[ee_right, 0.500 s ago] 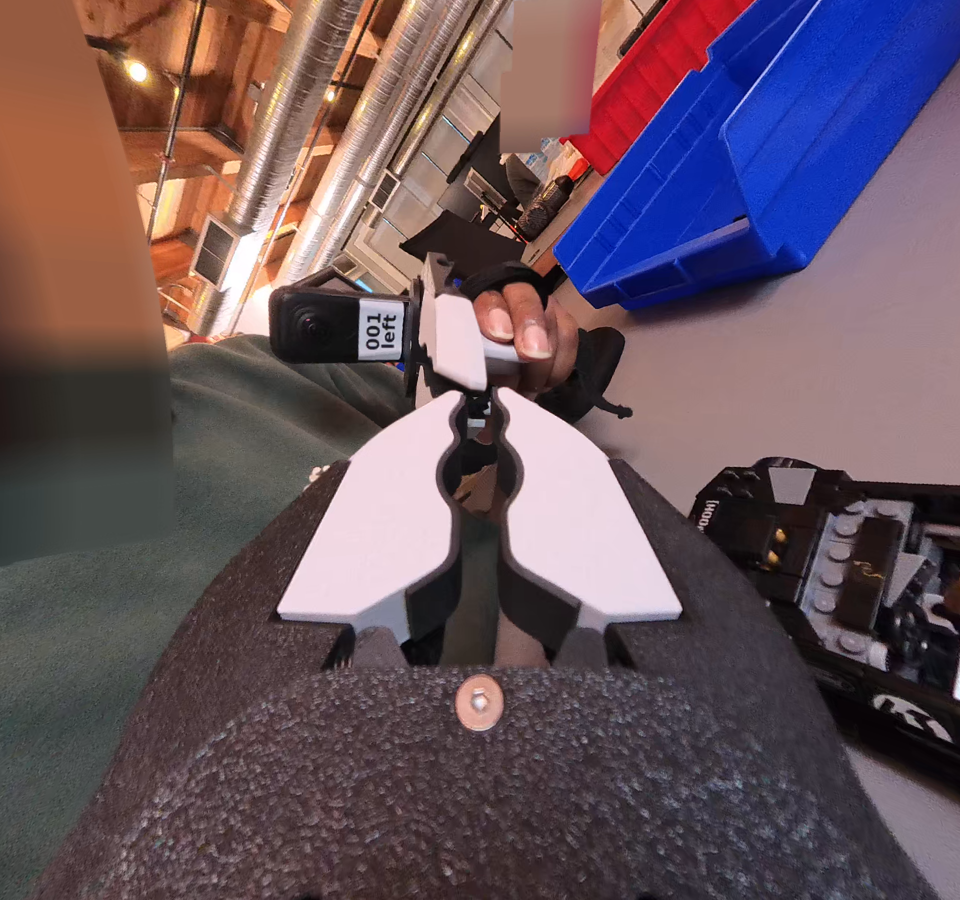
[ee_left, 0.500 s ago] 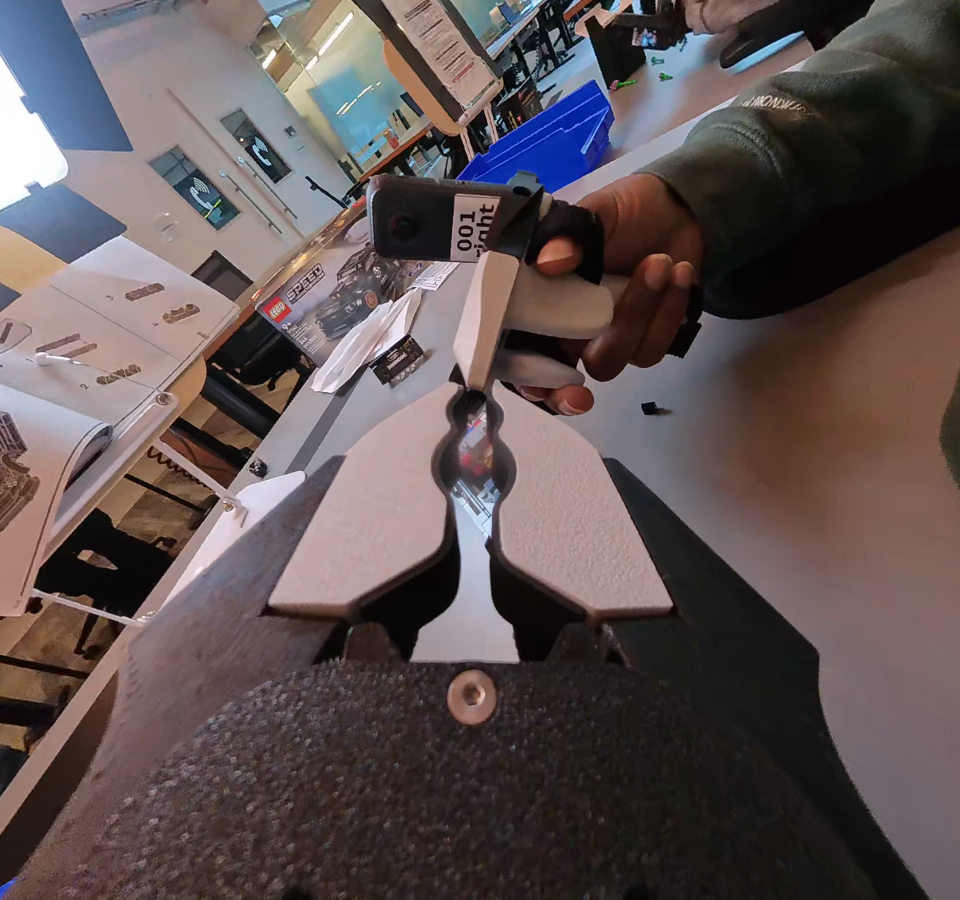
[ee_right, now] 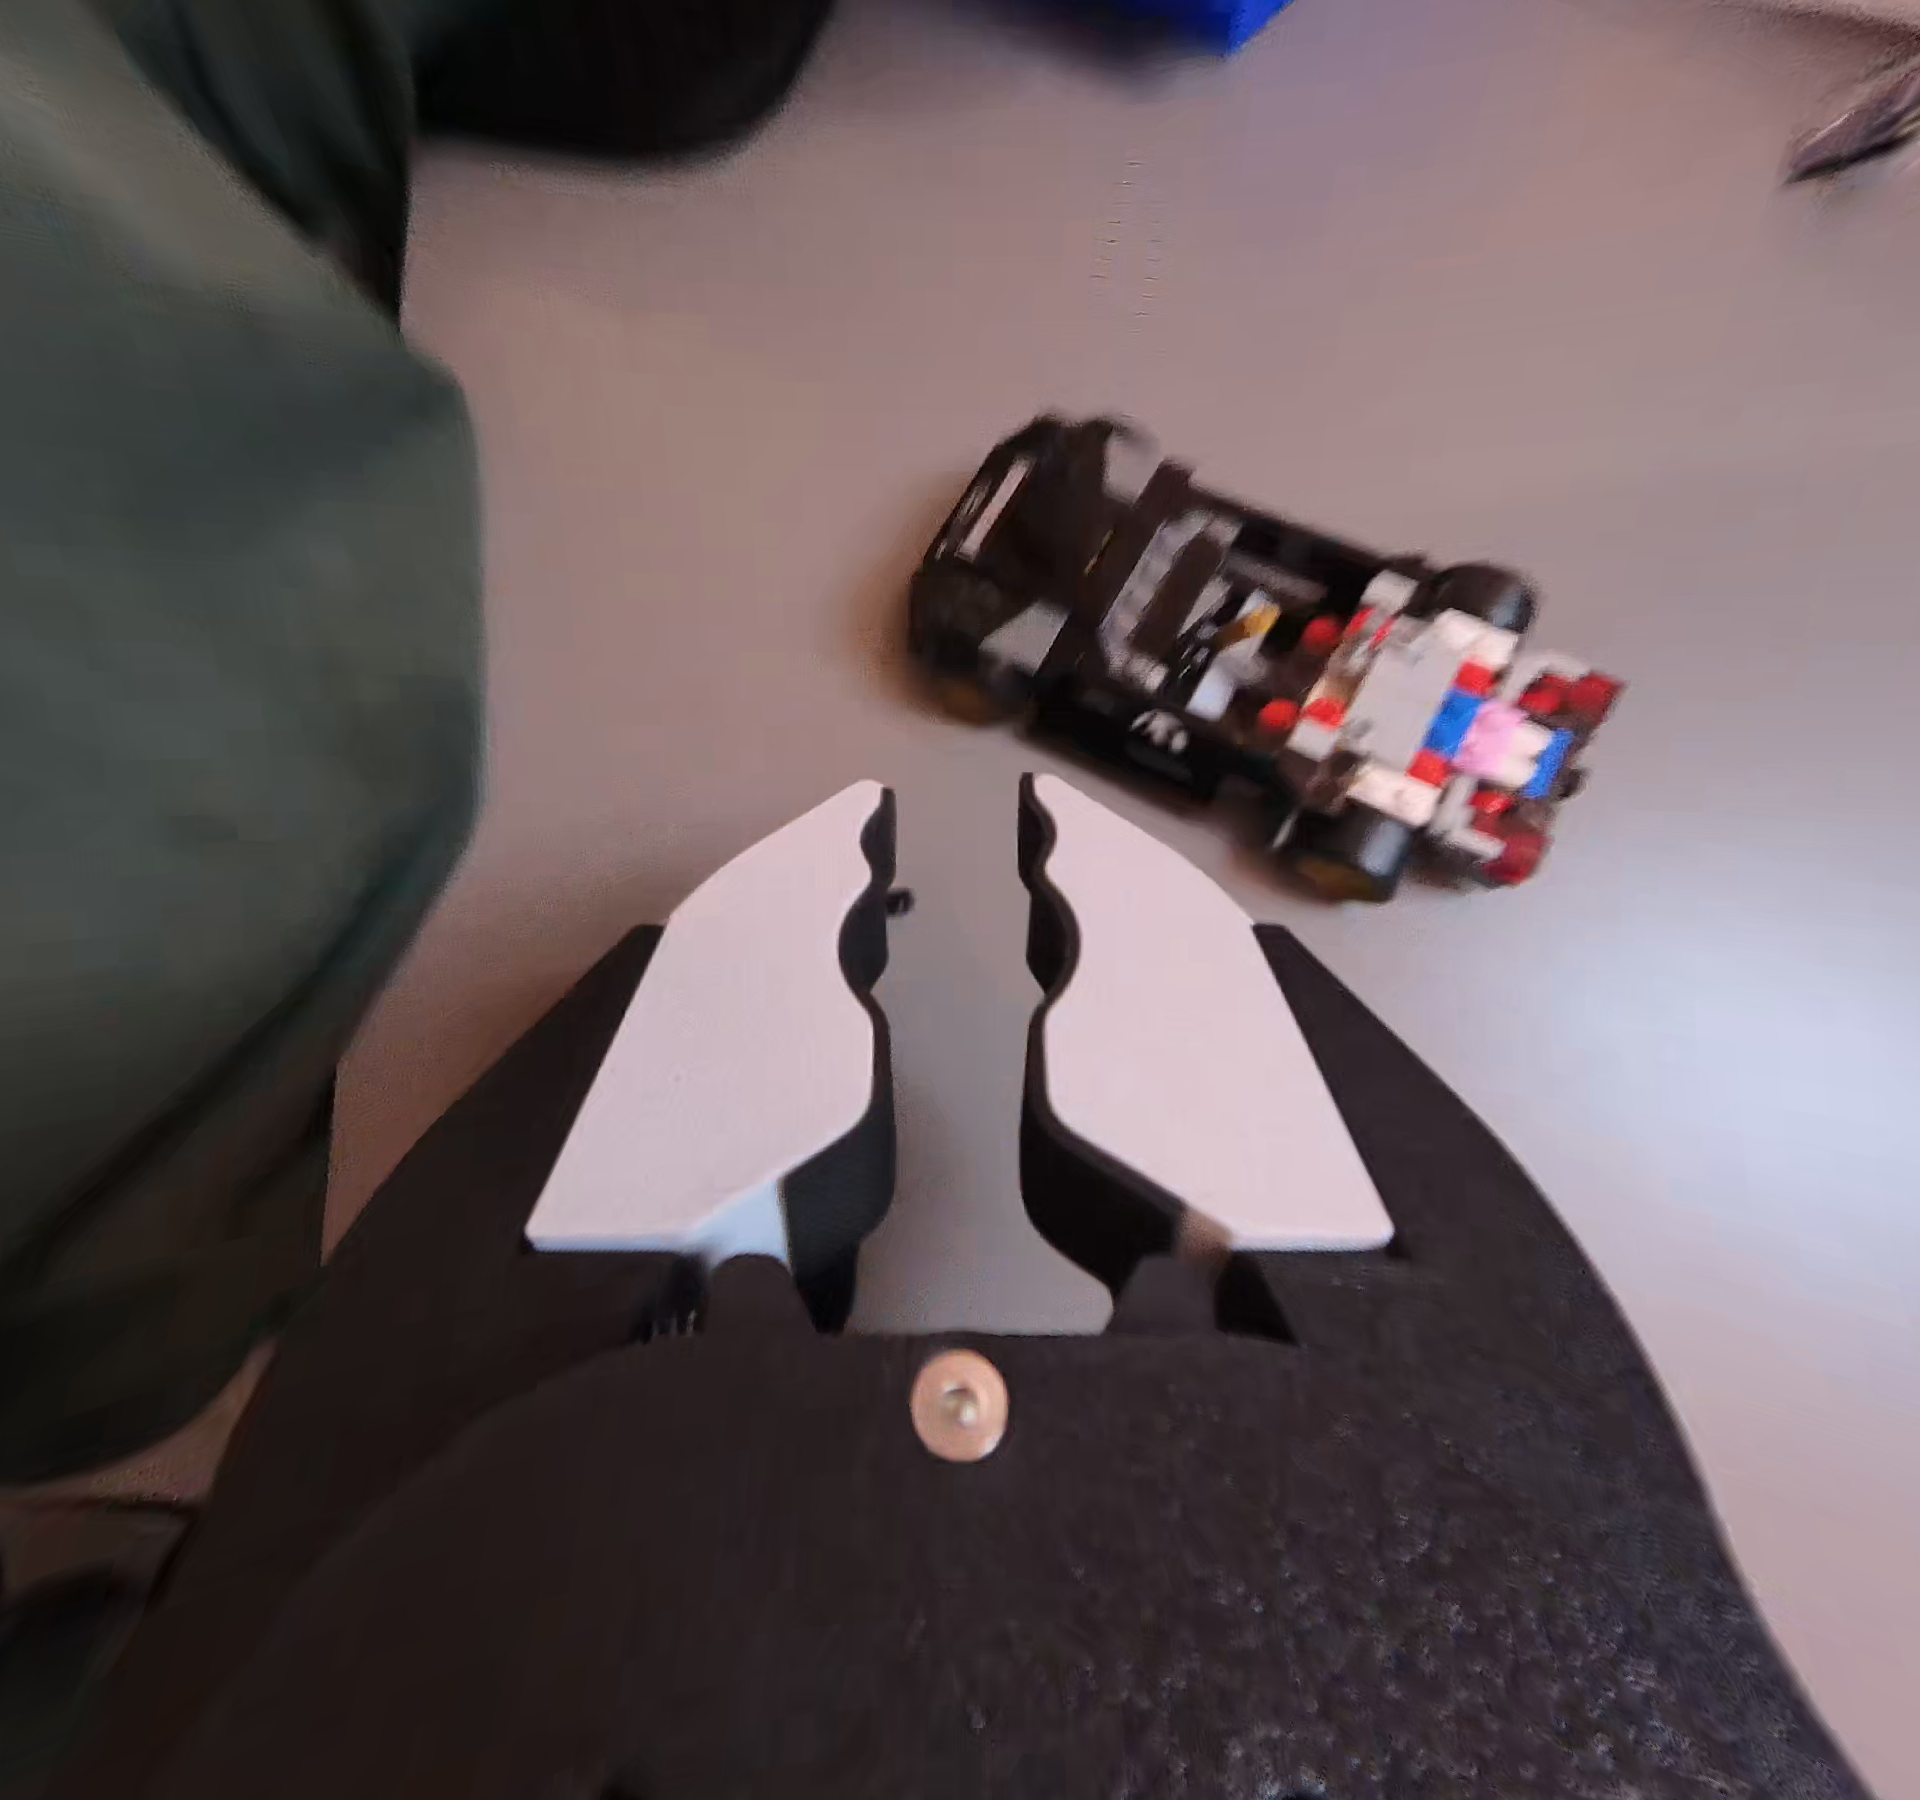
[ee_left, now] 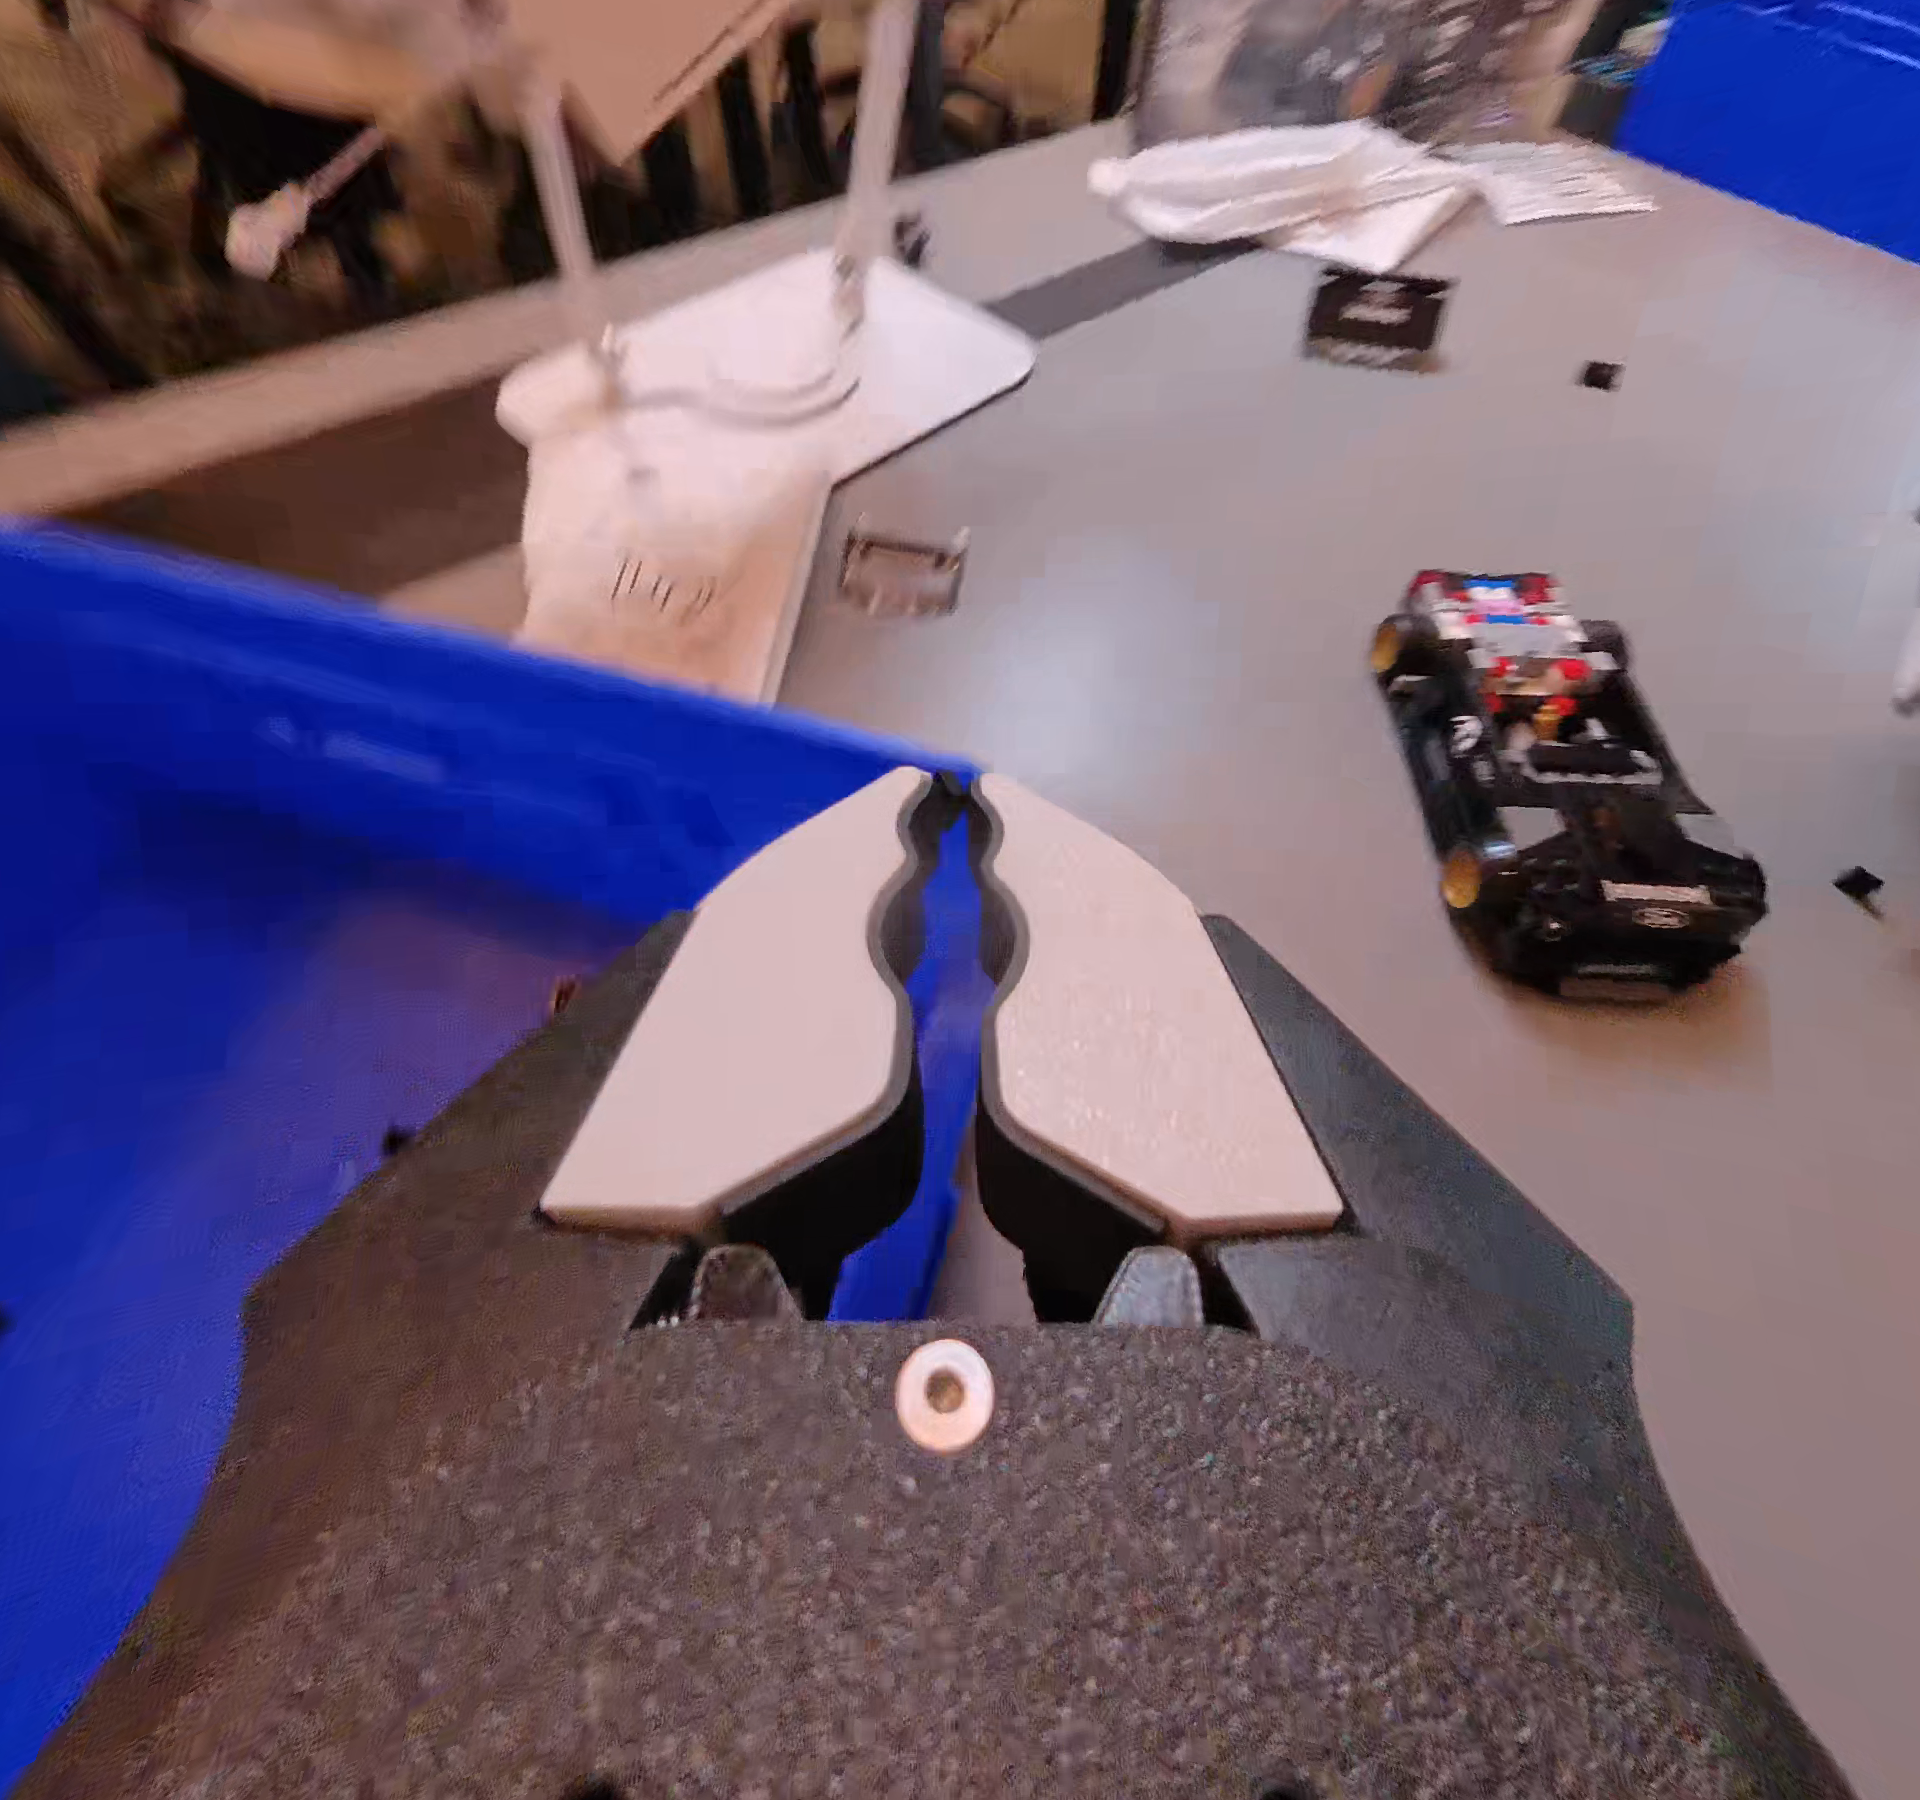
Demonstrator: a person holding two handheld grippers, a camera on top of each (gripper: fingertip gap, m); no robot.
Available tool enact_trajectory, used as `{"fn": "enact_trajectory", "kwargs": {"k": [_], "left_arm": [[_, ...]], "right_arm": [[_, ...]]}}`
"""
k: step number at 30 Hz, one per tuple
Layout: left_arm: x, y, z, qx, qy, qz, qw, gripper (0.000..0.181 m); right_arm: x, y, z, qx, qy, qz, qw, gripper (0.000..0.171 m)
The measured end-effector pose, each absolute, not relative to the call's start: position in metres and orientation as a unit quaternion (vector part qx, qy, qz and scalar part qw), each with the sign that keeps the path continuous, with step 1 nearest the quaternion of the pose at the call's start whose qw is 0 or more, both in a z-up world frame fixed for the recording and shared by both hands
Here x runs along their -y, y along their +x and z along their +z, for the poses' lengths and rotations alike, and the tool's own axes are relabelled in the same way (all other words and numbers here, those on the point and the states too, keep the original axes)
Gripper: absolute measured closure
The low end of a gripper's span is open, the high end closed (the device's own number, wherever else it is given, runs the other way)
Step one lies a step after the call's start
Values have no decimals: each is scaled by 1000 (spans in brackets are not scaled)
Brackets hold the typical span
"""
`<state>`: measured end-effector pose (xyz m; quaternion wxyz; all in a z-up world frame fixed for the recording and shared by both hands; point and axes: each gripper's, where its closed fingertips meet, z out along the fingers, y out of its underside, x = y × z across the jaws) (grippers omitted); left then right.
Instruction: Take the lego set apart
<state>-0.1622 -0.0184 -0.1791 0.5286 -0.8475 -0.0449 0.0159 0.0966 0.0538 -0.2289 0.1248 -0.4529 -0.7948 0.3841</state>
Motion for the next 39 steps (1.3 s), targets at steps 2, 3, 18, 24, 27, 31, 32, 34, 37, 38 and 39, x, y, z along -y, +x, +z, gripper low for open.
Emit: {"fn": "enact_trajectory", "kwargs": {"k": [2, 3, 18, 24, 27, 31, 32, 34, 37, 38, 39], "left_arm": [[27, -178, -193, 91, -862, -3, 499, 175], [30, -183, -200, 105, -867, -9, 487, 171], [13, -116, -154, -87, -794, 10, 601, 153], [7, -17, -151, -261, -731, -27, 630, 152], [5, 13, -158, -307, -715, -22, 628, 156], [2, 29, -165, -337, -707, 1, 622, 162], [2, 31, -165, -341, -704, 6, 623, 164], [2, 33, -164, -345, -700, 11, 625, 168], [3, 35, -163, -353, -694, 19, 627, 174], [4, 35, -163, -355, -692, 23, 629, 174], [5, 35, -162, -357, -689, 22, 630, 176]], "right_arm": [[-47, 105, -246, 817, -448, 351, 93, 149], [-43, 108, -254, 827, -442, 338, 77, 149], [-36, 82, -242, 800, -432, 399, 121, 163], [-19, 42, -175, 613, -468, 629, 102, 163], [-9, 32, -166, 545, -479, 686, 48, 163], [4, 28, -160, 505, -476, 720, -3, 163], [6, 28, -158, 498, -476, 724, -8, 163], [11, 28, -159, 500, -473, 725, -17, 163], [14, 28, -158, 499, -471, 727, -18, 163], [14, 28, -158, 499, -470, 728, -16, 163], [14, 28, -157, 502, -467, 728, -14, 163]]}}
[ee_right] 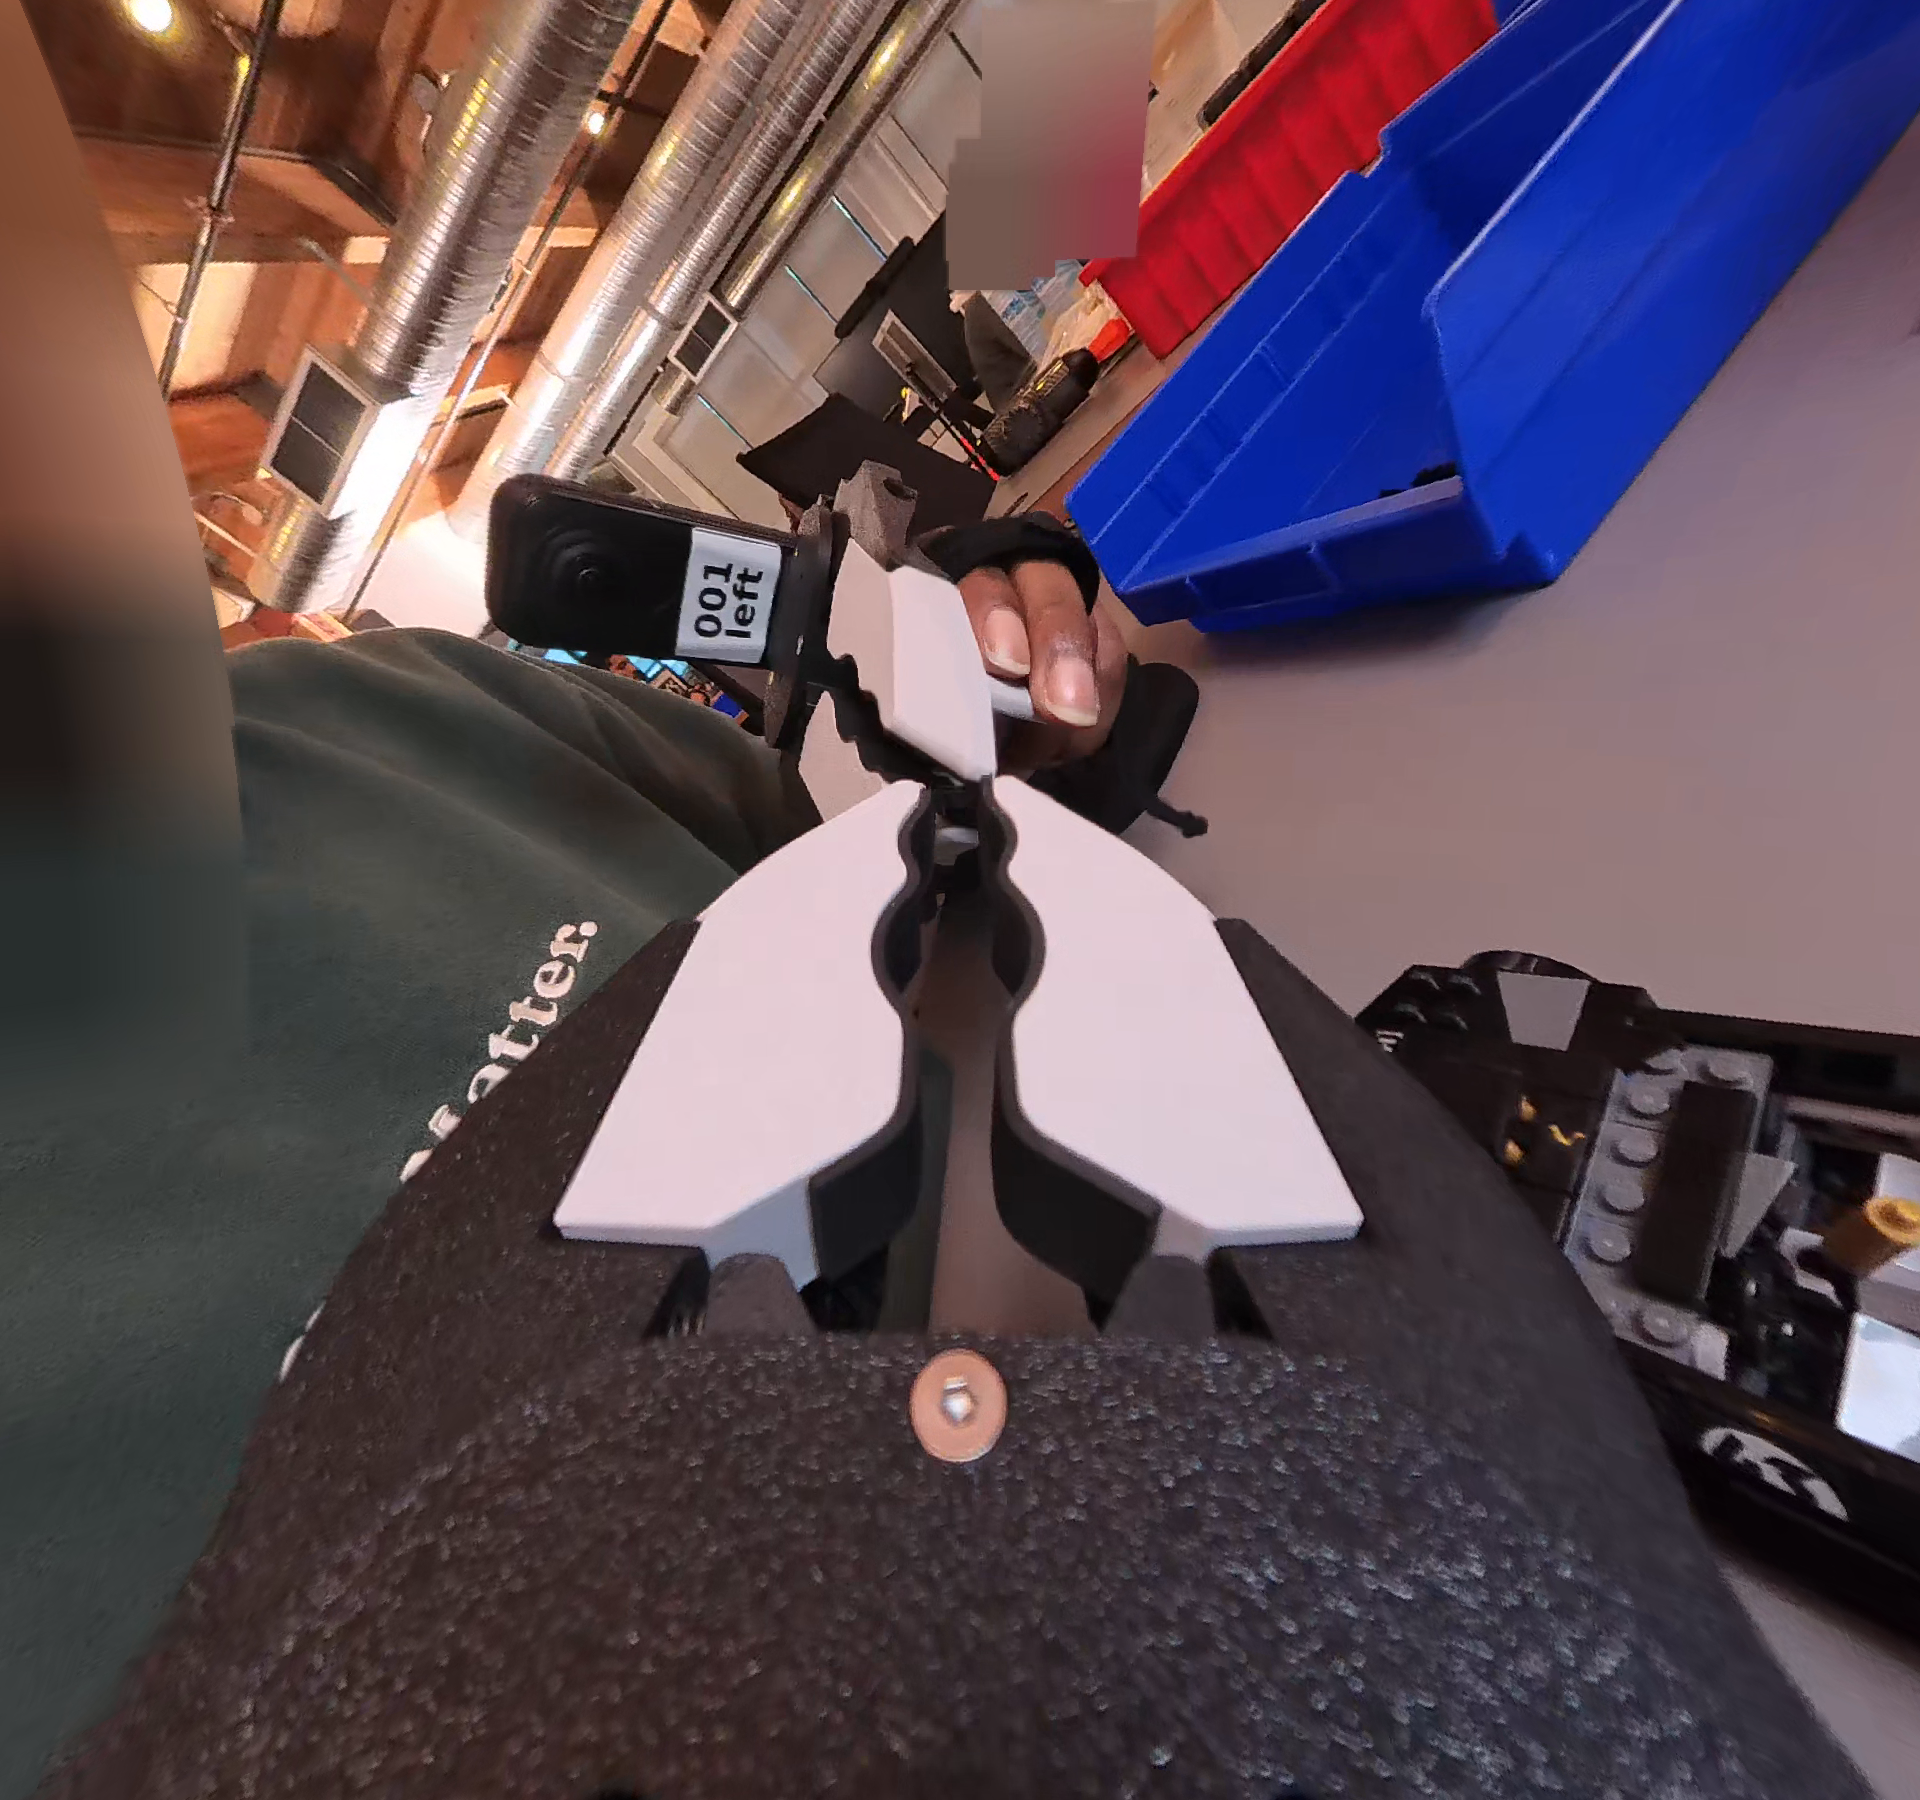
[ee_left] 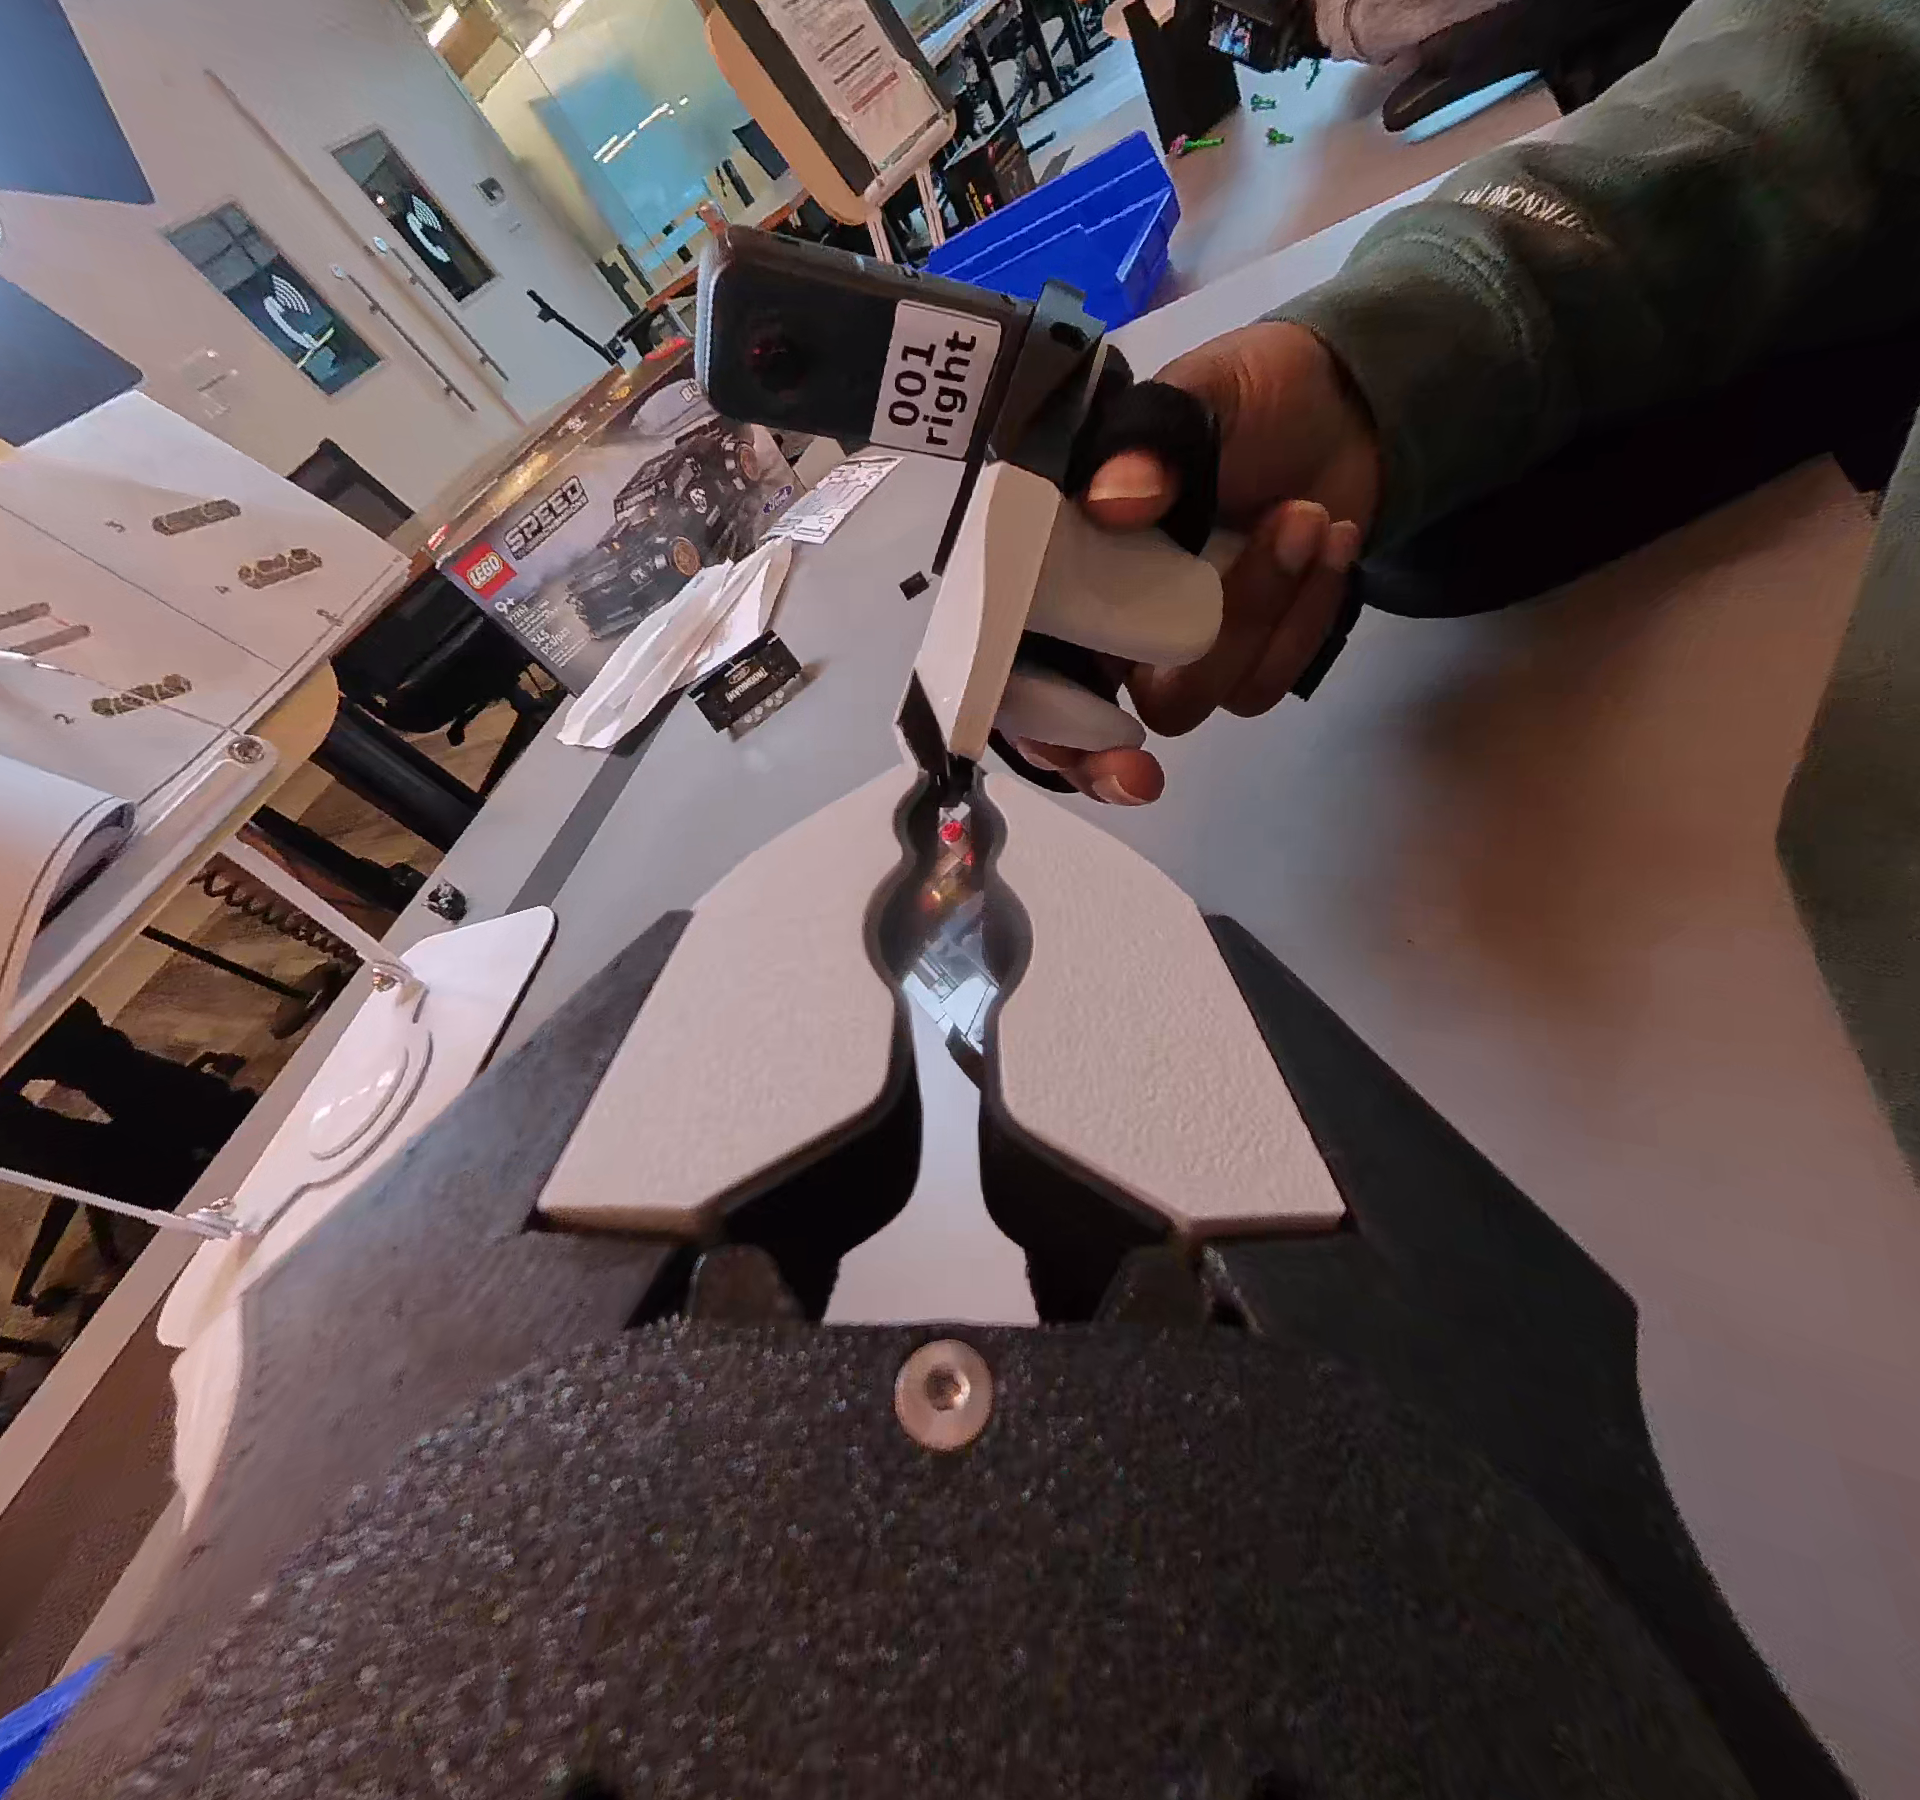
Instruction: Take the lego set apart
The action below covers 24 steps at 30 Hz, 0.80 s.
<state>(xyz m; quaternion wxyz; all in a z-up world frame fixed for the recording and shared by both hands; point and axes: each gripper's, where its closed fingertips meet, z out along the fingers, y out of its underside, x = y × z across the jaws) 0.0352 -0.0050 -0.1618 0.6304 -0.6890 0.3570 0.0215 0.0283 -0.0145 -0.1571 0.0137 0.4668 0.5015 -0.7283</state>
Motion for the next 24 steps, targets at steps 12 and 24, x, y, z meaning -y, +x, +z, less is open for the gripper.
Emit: {"fn": "enact_trajectory", "kwargs": {"k": [12, 24], "left_arm": [[18, -169, -175, 12, -836, 110, 538, 176], [31, -204, -199, 85, -858, 111, 495, 135]], "right_arm": [[-76, 32, -176, -623, 513, -520, -280, 153], [-88, 33, -205, -674, 518, -425, -312, 138]]}}
